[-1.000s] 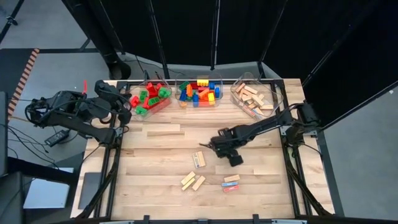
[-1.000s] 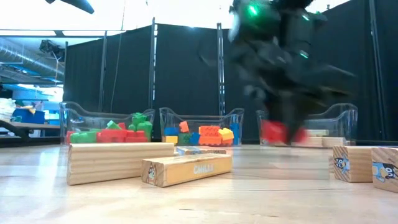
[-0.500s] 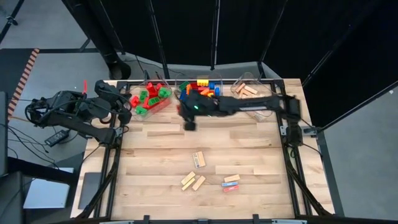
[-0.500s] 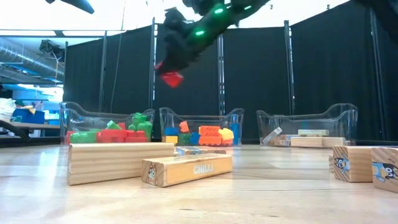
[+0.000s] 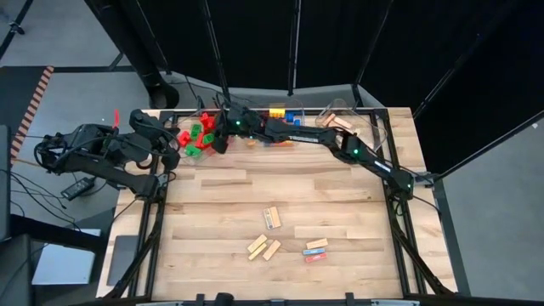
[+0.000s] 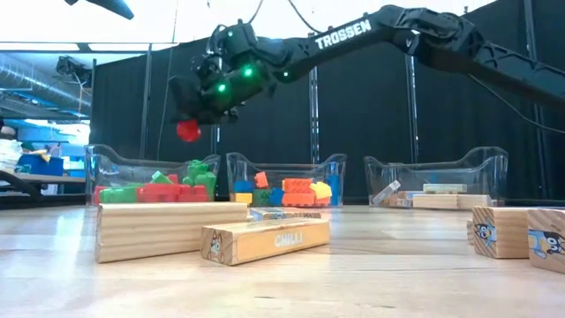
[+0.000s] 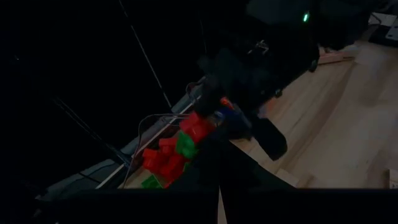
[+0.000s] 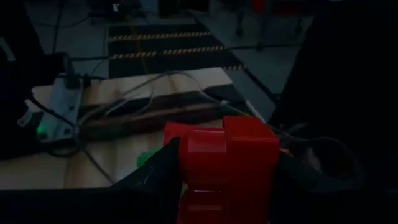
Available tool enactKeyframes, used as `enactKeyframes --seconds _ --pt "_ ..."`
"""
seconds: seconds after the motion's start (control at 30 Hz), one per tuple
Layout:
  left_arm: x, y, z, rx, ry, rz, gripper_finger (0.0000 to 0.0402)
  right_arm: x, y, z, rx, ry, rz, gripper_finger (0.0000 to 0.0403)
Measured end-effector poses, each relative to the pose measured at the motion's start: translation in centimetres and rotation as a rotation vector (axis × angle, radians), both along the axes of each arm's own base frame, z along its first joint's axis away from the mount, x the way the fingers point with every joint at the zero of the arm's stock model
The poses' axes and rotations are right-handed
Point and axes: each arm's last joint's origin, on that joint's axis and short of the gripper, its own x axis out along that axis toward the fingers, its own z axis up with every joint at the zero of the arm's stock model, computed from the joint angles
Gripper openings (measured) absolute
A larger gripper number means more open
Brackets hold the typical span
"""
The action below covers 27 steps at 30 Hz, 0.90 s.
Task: Sort blocks by size
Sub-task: Put the small red game piece into the left transparent bin
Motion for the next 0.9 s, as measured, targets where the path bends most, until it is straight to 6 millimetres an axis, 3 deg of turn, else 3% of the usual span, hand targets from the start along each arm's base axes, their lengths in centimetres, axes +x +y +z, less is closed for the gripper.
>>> enactKeyframes --seconds 0.13,0.33,0.4,0.53,0.7,0.77,0.9 --pt "0.0 0.0 0.0 0.0 0.0 0.0 0.0004 0.4 0.0 -1.4 0.049 -0.004 -0.01 0.0177" --pt "0.0 0.0 0.0 0.003 0.004 -0.002 0.0004 0.2 -0.4 -1.2 0.026 0.001 -0.07 0.0358" --pt "0.0 0.0 0.0 0.003 0.004 -0.002 0.0004 -0.1 -0.5 -0.3 0.006 0.014 -0.1 0.0385" --pt "0.0 0.0 0.0 0.004 0.006 -0.003 0.0004 -1.6 0.2 4.2 0.019 0.017 -0.048 0.0361" --pt "0.0 0.0 0.0 0.006 0.009 -0.005 0.0004 -5.3 3.8 10.9 0.002 0.127 0.123 0.0315" --pt "0.0 0.0 0.0 0.015 0.018 -0.011 0.0004 -6.3 5.0 12.0 -0.006 0.173 0.163 0.0303" --pt "0.0 0.0 0.0 0.017 0.021 -0.013 0.0004 -6.7 7.6 11.8 -0.014 0.264 0.305 0.0288"
